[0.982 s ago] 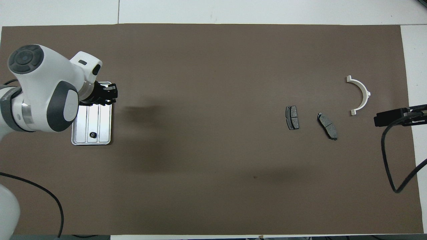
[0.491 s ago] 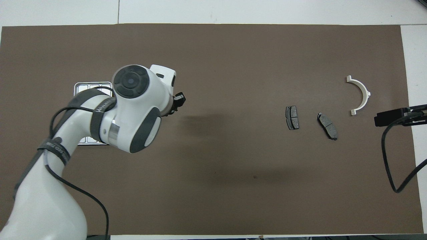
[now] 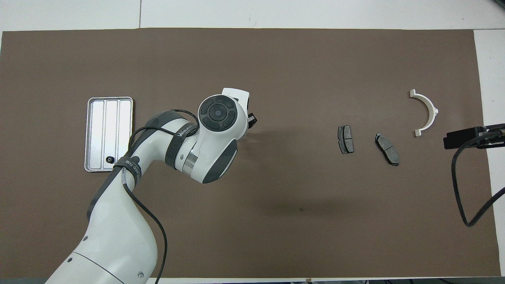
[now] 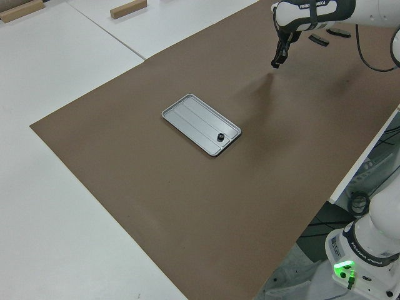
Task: Place bearing gear from tray to pile
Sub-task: 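Carry the bearing to mid-table with the left gripper and release it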
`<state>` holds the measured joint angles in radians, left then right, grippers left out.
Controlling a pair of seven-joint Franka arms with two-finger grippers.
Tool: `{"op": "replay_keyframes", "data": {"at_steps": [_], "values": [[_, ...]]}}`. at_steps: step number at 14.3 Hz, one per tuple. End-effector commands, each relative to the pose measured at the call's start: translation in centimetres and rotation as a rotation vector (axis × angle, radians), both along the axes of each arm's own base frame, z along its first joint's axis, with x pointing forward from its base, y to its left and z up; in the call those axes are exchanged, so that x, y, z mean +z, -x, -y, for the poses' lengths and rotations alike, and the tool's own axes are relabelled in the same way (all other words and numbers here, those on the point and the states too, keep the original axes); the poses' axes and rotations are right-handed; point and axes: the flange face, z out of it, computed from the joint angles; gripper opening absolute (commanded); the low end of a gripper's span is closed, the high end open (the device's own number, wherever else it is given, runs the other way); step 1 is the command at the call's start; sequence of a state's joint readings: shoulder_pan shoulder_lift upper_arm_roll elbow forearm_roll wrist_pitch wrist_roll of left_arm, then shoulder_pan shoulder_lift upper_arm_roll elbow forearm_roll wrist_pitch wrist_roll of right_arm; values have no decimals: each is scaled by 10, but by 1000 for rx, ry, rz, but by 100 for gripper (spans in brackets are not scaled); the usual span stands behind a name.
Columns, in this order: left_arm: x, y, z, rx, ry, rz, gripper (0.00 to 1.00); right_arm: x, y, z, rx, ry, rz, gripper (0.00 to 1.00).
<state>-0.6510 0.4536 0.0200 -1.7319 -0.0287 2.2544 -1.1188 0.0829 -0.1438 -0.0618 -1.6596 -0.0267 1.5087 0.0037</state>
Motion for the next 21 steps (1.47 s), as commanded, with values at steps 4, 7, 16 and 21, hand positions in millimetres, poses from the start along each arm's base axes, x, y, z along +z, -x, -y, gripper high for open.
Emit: {"op": "replay_keyframes", "data": {"at_steps": [4,7,16,21], "values": [[-18,6,-8,15,-33,-17,10,2,5,-9,-99,-15,5,100],[-24,10,-11,16,-42,-30,12,1,3,-14,-118,-15,16,100],[-31,14,-15,17,-39,-22,40,-1,3,-13,-127,-17,14,100],[6,-2,-31,-23,-147,-28,100,-2,3,-13,-176,-16,12,100]]}}
